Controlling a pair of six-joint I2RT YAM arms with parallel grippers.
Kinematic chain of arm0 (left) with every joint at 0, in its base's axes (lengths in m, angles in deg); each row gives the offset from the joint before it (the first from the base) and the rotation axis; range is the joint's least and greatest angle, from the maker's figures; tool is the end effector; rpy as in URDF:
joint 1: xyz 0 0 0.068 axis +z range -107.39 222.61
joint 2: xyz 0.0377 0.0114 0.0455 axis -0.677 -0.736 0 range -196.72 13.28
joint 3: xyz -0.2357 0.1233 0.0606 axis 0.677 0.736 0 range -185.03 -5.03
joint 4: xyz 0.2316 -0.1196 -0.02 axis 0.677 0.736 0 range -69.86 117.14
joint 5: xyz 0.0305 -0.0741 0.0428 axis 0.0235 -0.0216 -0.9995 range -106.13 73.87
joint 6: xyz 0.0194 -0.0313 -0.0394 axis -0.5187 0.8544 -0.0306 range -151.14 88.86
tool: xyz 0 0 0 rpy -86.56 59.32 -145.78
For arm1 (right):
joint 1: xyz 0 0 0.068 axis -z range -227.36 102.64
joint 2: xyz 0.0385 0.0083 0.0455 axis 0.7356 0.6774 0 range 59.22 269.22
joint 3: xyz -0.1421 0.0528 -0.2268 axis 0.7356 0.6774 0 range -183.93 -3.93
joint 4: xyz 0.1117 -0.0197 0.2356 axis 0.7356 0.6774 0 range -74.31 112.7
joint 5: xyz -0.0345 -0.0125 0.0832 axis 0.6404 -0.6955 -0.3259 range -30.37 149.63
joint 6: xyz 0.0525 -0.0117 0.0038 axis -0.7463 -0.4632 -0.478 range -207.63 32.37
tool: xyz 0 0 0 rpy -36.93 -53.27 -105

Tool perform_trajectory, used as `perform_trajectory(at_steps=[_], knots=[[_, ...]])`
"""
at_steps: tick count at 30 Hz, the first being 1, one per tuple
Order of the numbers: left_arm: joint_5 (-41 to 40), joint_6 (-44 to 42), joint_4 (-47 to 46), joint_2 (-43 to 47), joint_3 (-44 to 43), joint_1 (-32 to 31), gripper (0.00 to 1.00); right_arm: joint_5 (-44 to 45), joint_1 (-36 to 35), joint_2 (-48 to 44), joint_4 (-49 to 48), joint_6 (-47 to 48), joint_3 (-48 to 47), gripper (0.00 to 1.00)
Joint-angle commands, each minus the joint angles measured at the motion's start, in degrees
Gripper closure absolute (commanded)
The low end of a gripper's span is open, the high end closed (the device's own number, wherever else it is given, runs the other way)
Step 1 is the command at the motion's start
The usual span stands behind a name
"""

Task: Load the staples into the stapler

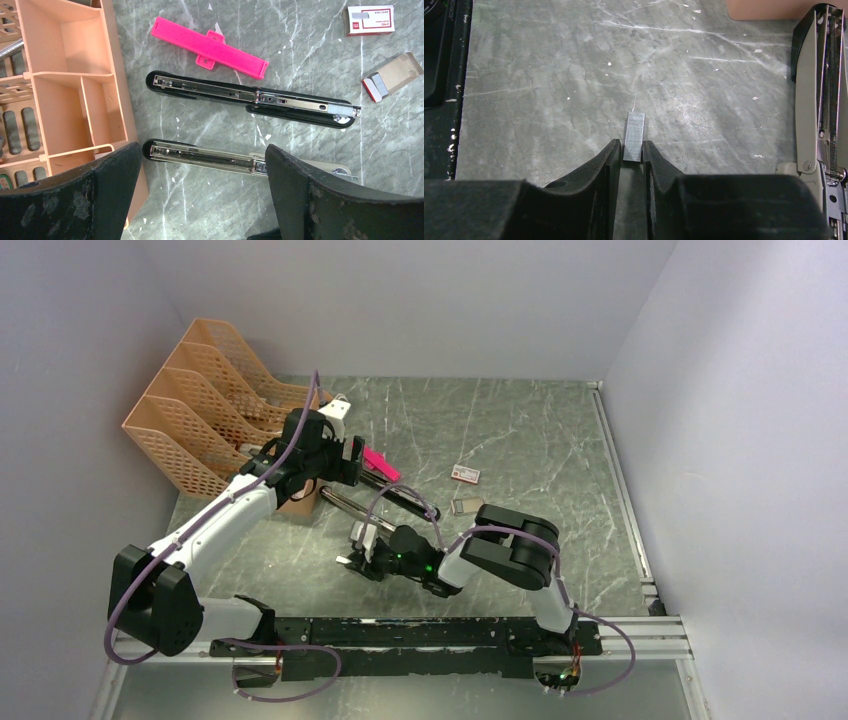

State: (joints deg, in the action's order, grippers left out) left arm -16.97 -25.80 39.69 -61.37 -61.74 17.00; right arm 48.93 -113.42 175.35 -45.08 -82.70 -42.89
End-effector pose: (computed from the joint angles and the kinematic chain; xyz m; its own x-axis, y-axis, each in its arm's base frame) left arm 0.2604 -0.1243 0.2830 -0.5858 0.1775 -0.7908 0.3687 0.9273 -0.0649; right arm 0.1374 0.3261 0.0942 -0.0308 -0.2774 -0.9603 -0.9766 0.2131 -0.0302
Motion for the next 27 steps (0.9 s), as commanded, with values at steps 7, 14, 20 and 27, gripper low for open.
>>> perform_trajectory(at_steps=[7, 14, 20, 27], knots=[[0.33, -0.16, -1.35, 1.40, 0.37, -0.32, 0.03, 0.56, -0.03, 2.18, 7.23, -0.27, 1.10, 0.86], [0.31, -0.16, -1.36, 1.35, 0.37, -0.28, 0.03, 2.02, 0.29, -1.44, 6.01, -0.36, 1.68, 1.00], [0.19, -0.16, -1.31, 1.36, 0.28, -0.31, 0.03, 0.68, 2.19, -9.69, 2.44, -2.10, 2.86, 1.00], [0.05, -0.16, -1.33, 1.35, 0.32, -0.32, 0.03, 2.84, 7.13, -22.74, 6.41, -1.66, 7.42, 1.00]])
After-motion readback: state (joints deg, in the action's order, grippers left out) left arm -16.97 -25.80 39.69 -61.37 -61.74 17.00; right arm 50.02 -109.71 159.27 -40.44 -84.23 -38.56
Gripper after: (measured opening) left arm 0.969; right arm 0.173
